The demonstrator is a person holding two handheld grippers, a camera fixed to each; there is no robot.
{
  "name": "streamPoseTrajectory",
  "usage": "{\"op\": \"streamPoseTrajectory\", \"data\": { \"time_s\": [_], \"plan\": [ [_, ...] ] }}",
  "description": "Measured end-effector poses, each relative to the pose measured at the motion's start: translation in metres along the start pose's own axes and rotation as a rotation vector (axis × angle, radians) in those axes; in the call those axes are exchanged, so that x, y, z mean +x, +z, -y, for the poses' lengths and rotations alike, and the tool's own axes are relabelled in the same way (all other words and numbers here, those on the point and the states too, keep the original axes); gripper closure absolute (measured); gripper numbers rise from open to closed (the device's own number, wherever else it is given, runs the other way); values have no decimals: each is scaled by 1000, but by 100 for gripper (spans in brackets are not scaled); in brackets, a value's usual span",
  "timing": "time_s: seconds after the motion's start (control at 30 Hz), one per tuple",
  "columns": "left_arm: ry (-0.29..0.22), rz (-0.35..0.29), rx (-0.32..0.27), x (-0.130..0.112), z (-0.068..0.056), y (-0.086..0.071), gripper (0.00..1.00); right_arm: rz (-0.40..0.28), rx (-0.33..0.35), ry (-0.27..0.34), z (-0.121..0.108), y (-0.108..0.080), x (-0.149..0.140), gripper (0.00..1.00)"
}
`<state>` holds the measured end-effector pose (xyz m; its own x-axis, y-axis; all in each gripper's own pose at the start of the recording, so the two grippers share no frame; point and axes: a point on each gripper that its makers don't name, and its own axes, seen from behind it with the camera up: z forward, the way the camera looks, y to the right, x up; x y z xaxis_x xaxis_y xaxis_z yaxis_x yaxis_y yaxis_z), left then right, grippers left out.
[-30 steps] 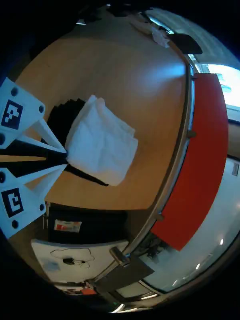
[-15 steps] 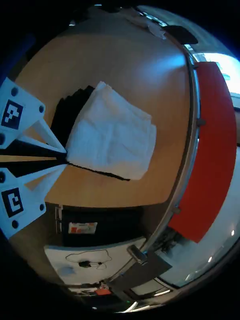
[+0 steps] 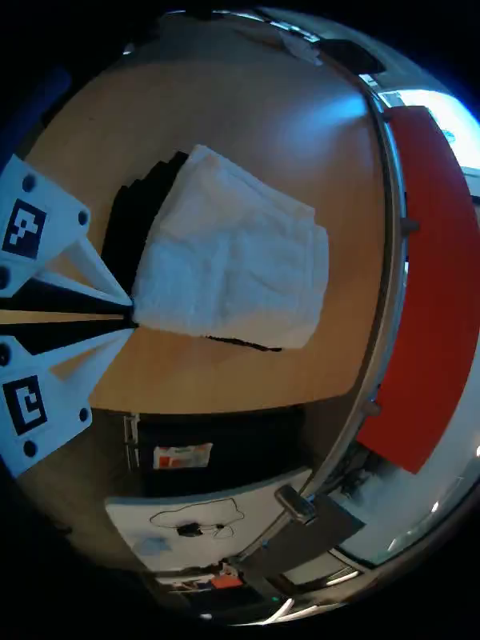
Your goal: Fold towel
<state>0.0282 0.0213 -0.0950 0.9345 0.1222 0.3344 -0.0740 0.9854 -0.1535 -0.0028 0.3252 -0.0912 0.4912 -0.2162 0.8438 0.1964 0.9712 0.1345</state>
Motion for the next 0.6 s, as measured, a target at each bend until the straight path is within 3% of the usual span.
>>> {"op": "streamPoseTrajectory", "data": {
  "time_s": [0.33,0.47,0.6],
  "plan": [
    [-3,-1,-2,1,-1,1,2,-18,-5,2,3,-3,0,92],
    [-9,-3,-2,1,0,1,2,-31,-22,7,1,-7,1,80],
    [-7,-4,-3,1,1,1,2,-38,-40,14,-2,-11,-1,62]
  ]
}}
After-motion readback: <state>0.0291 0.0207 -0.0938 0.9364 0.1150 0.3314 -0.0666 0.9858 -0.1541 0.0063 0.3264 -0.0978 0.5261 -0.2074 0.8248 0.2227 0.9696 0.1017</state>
